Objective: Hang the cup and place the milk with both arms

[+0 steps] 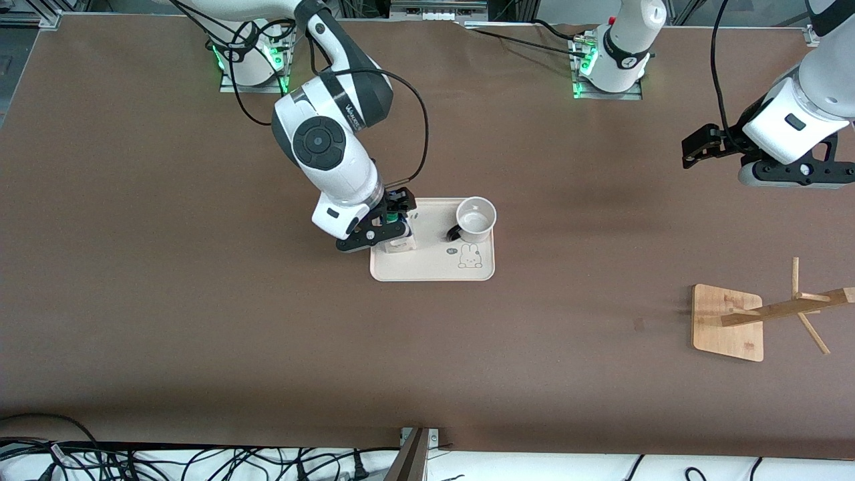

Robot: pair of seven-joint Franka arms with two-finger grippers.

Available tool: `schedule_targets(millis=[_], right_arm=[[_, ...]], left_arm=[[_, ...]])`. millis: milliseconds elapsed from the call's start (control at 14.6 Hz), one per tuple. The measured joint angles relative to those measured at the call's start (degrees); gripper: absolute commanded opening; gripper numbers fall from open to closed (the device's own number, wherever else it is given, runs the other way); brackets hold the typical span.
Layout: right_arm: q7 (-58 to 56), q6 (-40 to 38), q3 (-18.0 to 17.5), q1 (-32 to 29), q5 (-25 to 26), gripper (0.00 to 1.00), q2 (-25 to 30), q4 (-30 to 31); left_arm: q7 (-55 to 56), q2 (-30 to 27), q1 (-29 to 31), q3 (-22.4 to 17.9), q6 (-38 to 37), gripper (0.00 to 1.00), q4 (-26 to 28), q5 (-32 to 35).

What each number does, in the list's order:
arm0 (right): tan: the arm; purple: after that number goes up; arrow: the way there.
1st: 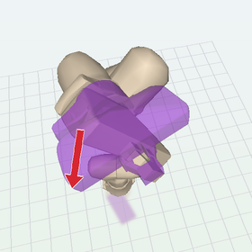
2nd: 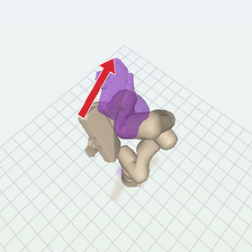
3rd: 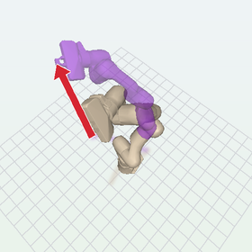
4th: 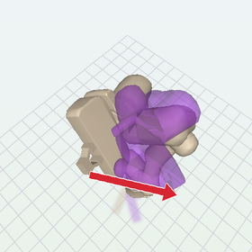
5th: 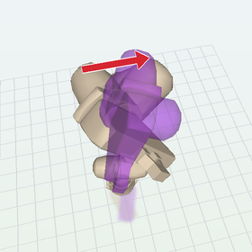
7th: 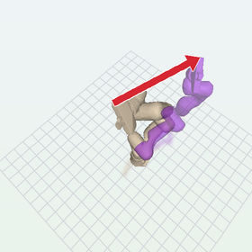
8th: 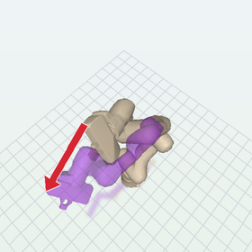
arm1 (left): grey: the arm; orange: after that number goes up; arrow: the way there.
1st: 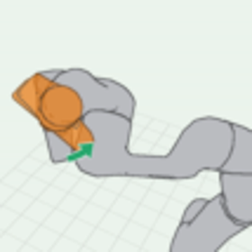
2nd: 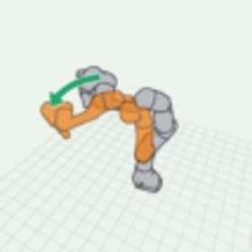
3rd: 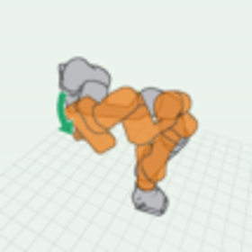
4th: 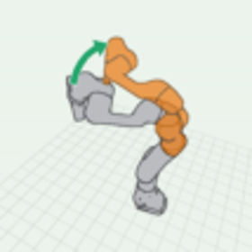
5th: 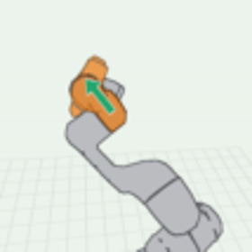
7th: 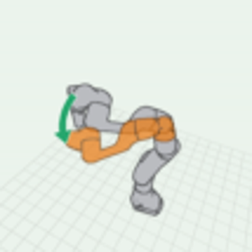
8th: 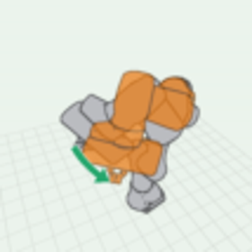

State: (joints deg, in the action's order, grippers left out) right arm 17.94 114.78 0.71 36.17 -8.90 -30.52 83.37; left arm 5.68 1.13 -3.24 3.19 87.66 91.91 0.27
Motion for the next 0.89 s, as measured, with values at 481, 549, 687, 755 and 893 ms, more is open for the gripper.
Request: schedule_targets(millis=[481, 549, 687, 755, 893], right_arm=[[0.13, 0.63, 0.02, 0.00, -1.33, 1.00, -1.62, 0.57], [0.13, 1.19, 0.02, 0.01, -1.65, 1.00, -2.06, 0.73], [0.13, 3.26, 0.02, 0.05, -1.80, 1.00, -2.76, 1.38], [0.13, 4.21, 0.02, 0.10, -1.81, 1.00, -3.02, 1.72], [0.12, 5.13, 0.02, 0.20, -1.81, 0.71, -3.15, 2.10]], left_arm=[[0.00, 0.00, -0.03, 0.10, -0.01, 1.00, 0.00, 0.00], [0.00, 0.00, -0.04, 0.18, -0.01, 1.00, 0.00, 0.00], [0.00, 0.00, -0.04, 0.25, -0.06, 1.00, 0.00, 0.00], [0.00, 0.00, -0.04, 0.25, -0.11, 1.00, 0.00, 0.00], [0.00, 0.00, -0.04, 0.25, -0.13, 1.00, 0.00, 0.00]])
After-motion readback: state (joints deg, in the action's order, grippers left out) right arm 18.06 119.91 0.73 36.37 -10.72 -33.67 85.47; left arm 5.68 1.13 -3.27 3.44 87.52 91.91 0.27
